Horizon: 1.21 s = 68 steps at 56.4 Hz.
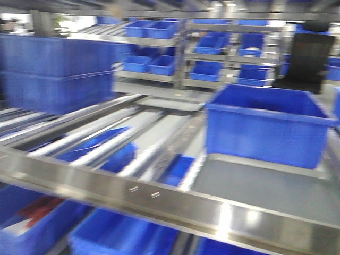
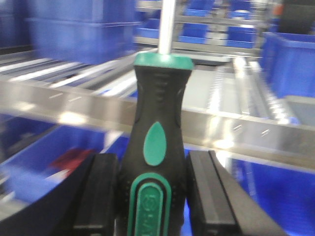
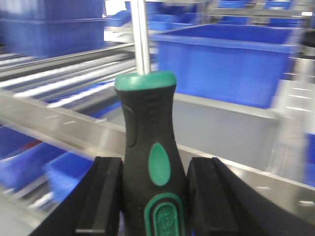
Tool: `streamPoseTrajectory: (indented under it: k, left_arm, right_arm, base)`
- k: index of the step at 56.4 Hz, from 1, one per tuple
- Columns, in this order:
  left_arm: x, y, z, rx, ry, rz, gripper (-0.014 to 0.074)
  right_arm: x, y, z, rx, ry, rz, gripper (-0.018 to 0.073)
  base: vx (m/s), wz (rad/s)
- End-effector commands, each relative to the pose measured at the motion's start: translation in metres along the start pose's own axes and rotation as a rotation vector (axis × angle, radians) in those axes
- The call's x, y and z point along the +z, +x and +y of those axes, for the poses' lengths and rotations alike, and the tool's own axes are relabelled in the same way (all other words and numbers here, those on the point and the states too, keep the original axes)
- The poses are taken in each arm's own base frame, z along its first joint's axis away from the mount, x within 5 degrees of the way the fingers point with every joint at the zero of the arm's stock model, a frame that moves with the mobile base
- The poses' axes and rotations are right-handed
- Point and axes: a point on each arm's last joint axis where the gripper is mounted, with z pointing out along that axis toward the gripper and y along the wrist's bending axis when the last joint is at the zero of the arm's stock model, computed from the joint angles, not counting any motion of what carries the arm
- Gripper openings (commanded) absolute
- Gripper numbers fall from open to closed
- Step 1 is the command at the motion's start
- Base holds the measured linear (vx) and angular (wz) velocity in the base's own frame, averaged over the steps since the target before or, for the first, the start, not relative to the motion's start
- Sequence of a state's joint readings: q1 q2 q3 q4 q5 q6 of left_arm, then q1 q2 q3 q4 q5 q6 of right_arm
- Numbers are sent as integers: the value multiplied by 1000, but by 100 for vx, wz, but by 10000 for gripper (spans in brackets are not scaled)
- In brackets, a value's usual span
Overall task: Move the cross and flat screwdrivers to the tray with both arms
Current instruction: 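Hold both screwdrivers while driving along the shelves to the roller rack, then lower both screwdrivers toward the grey metal tray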
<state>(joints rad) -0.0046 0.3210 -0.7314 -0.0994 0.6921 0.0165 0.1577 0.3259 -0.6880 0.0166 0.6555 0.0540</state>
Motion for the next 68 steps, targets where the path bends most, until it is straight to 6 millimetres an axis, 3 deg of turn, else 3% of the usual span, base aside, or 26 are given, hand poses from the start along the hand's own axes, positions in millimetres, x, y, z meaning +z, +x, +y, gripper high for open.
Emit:
streamPoseTrajectory:
  k: [1,33,68]
  left_arm:
    - [-1,-15,-1,-16,5,-106,-6]
    - [-1,-15,-1,-16,5,-106,-6]
    - [-1,-15,-1,-16,5,-106,-6]
  right_arm:
    - [-3,-17,1,-8,-5,-119,-8]
    - [-3,-17,1,-8,-5,-119,-8]
    - [-3,-17,1,-8,-4,-117,-8]
  base:
    - [31,-67]
    - [28,-57]
    - [19,-7]
